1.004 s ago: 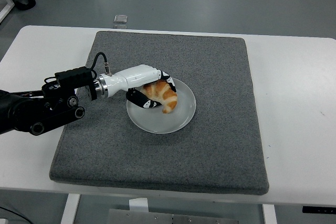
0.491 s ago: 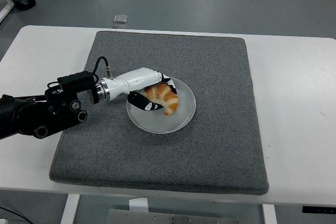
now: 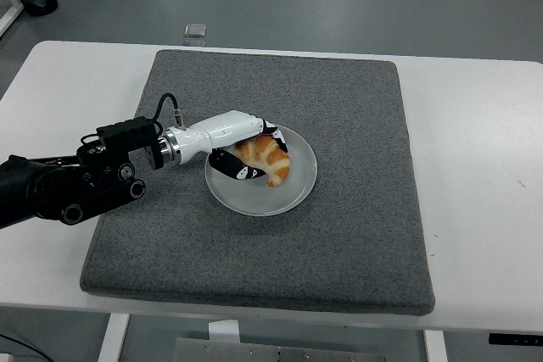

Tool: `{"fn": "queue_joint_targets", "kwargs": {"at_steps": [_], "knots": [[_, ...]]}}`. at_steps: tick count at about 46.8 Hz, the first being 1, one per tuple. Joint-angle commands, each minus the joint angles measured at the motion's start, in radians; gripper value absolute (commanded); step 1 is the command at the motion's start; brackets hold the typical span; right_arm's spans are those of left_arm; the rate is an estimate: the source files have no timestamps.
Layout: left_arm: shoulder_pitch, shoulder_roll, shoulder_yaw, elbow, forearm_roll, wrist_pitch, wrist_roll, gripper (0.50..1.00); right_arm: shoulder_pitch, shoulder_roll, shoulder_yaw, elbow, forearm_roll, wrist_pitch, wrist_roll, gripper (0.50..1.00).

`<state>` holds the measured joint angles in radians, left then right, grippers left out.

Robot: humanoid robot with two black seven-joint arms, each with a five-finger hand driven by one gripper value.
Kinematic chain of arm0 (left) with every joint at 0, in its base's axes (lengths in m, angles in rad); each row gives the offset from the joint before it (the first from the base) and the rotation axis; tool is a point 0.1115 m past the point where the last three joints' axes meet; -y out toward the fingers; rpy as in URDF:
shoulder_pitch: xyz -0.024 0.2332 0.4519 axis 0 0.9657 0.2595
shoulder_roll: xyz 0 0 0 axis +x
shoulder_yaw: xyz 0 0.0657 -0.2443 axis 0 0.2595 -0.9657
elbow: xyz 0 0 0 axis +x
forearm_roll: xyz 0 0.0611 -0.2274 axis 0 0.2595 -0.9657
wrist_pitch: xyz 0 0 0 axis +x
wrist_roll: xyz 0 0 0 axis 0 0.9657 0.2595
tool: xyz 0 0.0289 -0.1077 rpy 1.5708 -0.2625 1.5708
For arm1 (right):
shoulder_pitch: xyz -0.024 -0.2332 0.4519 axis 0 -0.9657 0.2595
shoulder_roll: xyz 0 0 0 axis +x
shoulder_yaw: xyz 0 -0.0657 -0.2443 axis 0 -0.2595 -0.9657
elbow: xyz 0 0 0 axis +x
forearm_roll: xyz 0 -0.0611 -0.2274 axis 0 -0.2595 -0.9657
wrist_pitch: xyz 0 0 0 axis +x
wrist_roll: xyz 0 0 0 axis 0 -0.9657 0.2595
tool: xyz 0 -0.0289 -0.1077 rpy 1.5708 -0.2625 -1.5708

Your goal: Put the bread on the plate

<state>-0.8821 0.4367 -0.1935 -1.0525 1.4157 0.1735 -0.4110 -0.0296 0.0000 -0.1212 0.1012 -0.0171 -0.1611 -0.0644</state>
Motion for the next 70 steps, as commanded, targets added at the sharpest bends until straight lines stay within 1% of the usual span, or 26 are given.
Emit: {"fn": "queue_joint_targets", "kwargs": {"at_steps": [1,23,29,42,45,50,54,56,60,64,67,69,70], "knots": [[0.000,0.000,0.000,0.000,0.000,0.000,0.000,0.500,0.000,0.000,0.000,0.000,0.000,0.000,0.000,0.940],[0.002,0.005,-0.001,-0.001,-0.021,0.004,0.000,0.500,0.000,0.000,0.000,0.000,0.000,0.000,0.000,0.938],[0.025,0.004,-0.006,-0.001,-0.026,0.004,0.000,0.500,0.000,0.000,0.000,0.000,0.000,0.000,0.000,0.938],[0.029,0.007,-0.007,-0.001,-0.027,0.004,0.000,0.500,0.000,0.000,0.000,0.000,0.000,0.000,0.000,0.938],[0.032,0.007,-0.007,-0.003,-0.027,0.011,0.000,0.500,0.000,0.000,0.000,0.000,0.000,0.000,0.000,0.938],[0.035,0.007,-0.006,-0.003,-0.027,0.037,0.000,0.500,0.000,0.000,0.000,0.000,0.000,0.000,0.000,0.938],[0.035,0.007,-0.006,-0.004,-0.027,0.046,0.000,0.544,0.000,0.000,0.000,0.000,0.000,0.000,0.000,0.938],[0.035,0.007,-0.006,-0.004,-0.027,0.046,0.000,0.553,0.000,0.000,0.000,0.000,0.000,0.000,0.000,0.938],[0.037,0.008,-0.007,-0.004,-0.027,0.046,0.000,0.617,0.000,0.000,0.000,0.000,0.000,0.000,0.000,0.938],[0.037,0.008,-0.007,-0.006,-0.027,0.047,0.000,0.658,0.000,0.000,0.000,0.000,0.000,0.000,0.000,0.938],[0.037,0.010,-0.007,-0.007,-0.027,0.046,0.000,0.666,0.000,0.000,0.000,0.000,0.000,-0.002,0.000,0.938],[0.037,0.011,-0.007,-0.009,-0.027,0.046,0.000,0.696,0.000,0.000,0.000,0.000,0.000,-0.002,0.000,0.938],[0.037,0.013,-0.007,-0.009,-0.027,0.047,0.000,0.696,0.000,0.000,0.000,0.000,0.000,-0.002,0.000,0.938]]}}
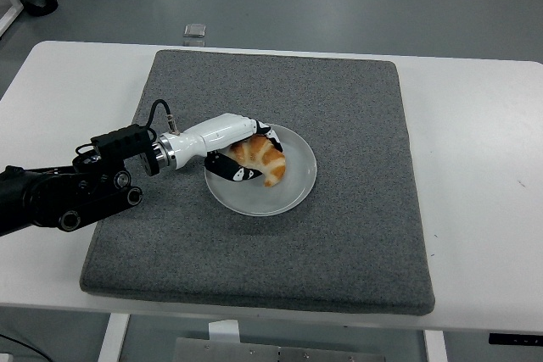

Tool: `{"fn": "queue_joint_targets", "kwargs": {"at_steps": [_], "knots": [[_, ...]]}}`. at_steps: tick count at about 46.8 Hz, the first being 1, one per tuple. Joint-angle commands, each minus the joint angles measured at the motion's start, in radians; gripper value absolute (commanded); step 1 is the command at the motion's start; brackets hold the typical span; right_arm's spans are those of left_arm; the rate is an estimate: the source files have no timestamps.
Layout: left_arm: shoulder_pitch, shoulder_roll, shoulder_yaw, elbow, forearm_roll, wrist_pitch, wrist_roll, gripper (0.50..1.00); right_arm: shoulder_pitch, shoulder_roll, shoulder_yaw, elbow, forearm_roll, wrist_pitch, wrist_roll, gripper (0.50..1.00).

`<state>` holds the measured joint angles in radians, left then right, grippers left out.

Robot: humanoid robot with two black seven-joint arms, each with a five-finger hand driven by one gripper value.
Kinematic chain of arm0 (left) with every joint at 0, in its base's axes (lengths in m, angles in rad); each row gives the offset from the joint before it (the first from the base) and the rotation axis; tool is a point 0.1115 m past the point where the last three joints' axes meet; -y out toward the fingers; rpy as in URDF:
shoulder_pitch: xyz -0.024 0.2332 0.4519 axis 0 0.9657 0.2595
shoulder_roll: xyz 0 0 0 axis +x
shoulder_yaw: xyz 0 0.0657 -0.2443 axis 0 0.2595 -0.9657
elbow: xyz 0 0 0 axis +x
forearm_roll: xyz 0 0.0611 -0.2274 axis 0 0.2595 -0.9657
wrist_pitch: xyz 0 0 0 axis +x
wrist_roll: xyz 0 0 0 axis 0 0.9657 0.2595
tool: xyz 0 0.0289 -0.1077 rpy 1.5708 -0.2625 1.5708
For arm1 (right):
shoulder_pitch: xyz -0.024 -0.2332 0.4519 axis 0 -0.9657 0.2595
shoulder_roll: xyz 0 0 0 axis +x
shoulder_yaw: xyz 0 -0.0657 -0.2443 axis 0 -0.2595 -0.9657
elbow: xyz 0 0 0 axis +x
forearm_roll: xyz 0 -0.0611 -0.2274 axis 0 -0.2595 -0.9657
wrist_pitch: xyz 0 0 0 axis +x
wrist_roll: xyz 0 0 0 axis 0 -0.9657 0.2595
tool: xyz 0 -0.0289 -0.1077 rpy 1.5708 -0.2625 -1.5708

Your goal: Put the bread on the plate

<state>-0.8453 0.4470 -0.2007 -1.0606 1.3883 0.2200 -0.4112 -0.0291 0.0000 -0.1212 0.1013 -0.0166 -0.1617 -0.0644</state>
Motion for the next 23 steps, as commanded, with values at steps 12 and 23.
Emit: {"fn": "queue_joint_targets", "kwargs": {"at_steps": [12,23], "knots": [[0.000,0.004,-0.003,-0.007,-0.005,-0.001,0.000,0.728,0.000,0.000,0.000,0.000,0.000,-0.001,0.000,0.938],[0.005,0.016,-0.003,-0.030,-0.049,-0.001,0.000,0.786,0.000,0.000,0.000,0.000,0.000,-0.001,0.000,0.938]]}}
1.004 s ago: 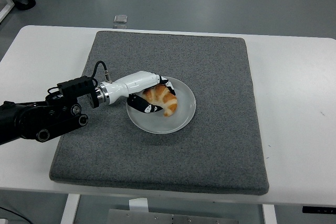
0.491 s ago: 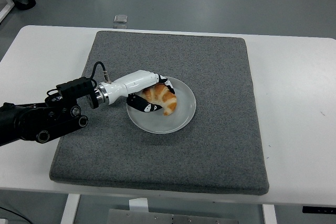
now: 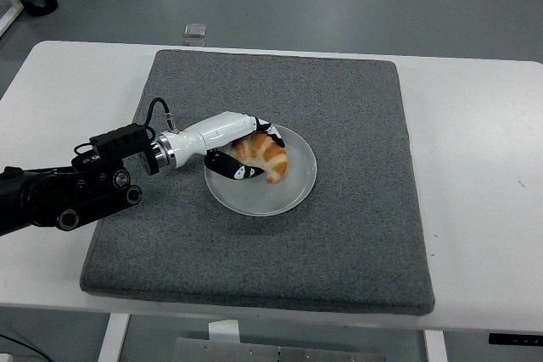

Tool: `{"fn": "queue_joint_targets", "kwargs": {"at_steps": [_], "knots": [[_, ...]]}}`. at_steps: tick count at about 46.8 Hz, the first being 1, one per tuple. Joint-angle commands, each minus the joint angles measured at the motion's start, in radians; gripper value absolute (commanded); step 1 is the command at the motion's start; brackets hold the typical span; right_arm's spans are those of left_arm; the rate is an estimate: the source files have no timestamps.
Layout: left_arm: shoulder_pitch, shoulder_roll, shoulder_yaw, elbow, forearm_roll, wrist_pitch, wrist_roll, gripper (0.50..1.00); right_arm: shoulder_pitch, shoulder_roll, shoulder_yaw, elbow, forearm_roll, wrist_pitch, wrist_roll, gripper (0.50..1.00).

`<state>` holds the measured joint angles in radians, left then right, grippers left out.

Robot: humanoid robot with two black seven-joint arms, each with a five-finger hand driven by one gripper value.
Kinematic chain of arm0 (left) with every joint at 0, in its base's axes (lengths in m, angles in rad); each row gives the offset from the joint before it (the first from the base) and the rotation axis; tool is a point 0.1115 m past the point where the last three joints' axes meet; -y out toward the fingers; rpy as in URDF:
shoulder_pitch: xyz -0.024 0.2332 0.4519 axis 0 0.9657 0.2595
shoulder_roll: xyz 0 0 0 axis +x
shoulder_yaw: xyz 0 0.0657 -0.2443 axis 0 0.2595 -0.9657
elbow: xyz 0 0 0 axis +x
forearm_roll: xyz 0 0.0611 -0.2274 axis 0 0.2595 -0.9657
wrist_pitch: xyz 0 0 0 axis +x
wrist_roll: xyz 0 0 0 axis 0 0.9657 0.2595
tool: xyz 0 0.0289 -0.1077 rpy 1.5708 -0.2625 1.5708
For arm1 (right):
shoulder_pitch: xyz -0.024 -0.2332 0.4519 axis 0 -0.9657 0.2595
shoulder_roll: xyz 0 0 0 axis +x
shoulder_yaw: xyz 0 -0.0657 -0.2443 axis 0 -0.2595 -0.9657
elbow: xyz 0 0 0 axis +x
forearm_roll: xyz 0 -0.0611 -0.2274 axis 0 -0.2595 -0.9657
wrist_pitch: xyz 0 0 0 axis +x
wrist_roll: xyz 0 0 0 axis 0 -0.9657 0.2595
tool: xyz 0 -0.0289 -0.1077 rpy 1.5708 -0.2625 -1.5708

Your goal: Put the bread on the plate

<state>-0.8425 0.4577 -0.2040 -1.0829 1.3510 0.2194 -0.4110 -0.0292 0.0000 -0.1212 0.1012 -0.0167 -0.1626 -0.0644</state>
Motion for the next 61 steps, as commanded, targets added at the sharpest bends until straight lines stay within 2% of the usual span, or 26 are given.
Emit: {"fn": "queue_joint_targets", "kwargs": {"at_steps": [1,9,14,21,31,50,61], "knots": [[0.002,0.007,0.000,-0.009,-0.015,0.000,0.000,0.803,0.000,0.000,0.000,0.000,0.000,0.000,0.000,0.940],[0.002,0.007,0.000,-0.014,-0.041,-0.002,0.000,0.851,0.000,0.000,0.000,0.000,0.000,0.000,0.000,0.938],[0.002,0.012,0.000,-0.014,-0.043,-0.003,0.000,0.921,0.000,0.000,0.000,0.000,0.000,0.000,0.000,0.938],[0.002,0.015,0.000,-0.014,-0.043,-0.005,0.000,0.964,0.000,0.000,0.000,0.000,0.000,0.000,0.000,0.938],[0.002,0.022,0.000,-0.028,-0.059,-0.005,0.001,0.984,0.000,0.000,0.000,0.000,0.000,0.000,0.000,0.940],[-0.012,0.039,-0.006,-0.065,-0.176,-0.017,0.001,0.986,0.000,0.000,0.000,0.000,0.000,0.000,0.000,0.938],[-0.047,0.044,-0.087,-0.061,-0.340,-0.040,0.005,0.986,0.000,0.000,-0.002,0.000,0.000,0.000,0.000,0.938]]}}
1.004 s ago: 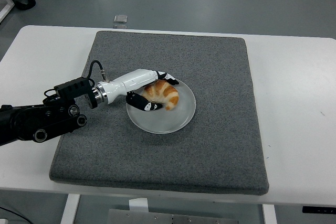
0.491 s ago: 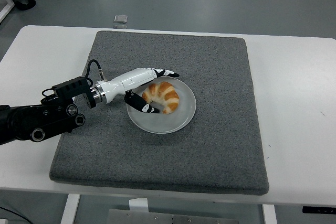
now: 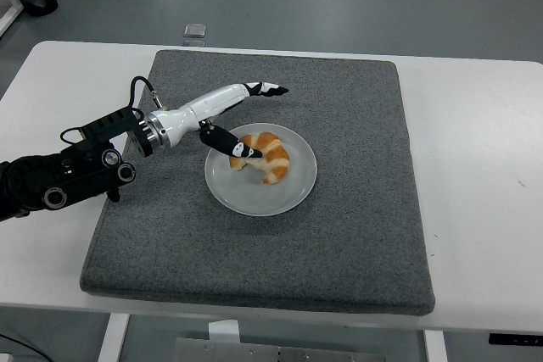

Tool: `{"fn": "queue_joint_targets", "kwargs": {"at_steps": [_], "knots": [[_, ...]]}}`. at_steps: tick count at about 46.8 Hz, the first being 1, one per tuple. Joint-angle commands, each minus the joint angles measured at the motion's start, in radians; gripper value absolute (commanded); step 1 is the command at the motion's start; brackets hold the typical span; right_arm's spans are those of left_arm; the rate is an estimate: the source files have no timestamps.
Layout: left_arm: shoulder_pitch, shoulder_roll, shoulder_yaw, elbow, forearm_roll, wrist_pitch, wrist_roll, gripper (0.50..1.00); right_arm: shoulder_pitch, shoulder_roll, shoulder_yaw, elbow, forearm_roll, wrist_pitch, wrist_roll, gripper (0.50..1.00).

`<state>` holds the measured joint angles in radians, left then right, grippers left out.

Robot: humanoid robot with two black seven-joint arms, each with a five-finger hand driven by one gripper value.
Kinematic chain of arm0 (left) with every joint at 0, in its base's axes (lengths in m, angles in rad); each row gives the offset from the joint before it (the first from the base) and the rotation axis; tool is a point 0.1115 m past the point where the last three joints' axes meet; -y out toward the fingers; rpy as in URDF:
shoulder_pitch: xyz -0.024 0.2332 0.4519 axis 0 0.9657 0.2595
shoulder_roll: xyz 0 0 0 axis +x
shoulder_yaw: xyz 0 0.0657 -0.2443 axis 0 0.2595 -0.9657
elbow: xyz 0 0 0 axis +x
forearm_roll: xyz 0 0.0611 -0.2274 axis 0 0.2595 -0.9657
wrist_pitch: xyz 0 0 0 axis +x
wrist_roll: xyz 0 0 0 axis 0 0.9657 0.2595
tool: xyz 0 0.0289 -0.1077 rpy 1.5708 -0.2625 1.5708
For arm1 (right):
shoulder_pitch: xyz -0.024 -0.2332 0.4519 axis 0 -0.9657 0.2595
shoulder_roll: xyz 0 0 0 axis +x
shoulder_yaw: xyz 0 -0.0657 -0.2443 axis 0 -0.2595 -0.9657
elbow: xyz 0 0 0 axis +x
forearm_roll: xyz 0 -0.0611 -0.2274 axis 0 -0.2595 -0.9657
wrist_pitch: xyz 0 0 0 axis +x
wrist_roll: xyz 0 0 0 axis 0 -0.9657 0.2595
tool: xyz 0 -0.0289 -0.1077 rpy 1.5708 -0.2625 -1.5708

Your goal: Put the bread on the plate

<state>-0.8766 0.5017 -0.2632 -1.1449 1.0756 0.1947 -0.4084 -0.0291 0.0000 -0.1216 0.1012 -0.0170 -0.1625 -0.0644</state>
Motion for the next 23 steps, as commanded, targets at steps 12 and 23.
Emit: {"fn": "queue_joint_targets", "kwargs": {"at_steps": [12,23], "knots": [[-0.093,0.018,-0.145,0.013,-0.404,-0.100,0.013,0.986,0.000,0.000,-0.001,0.000,0.000,0.000,0.000,0.938],[-0.197,0.061,-0.148,0.056,-0.594,-0.161,0.080,0.986,0.000,0.000,-0.001,0.000,-0.001,0.000,0.000,0.938]]}}
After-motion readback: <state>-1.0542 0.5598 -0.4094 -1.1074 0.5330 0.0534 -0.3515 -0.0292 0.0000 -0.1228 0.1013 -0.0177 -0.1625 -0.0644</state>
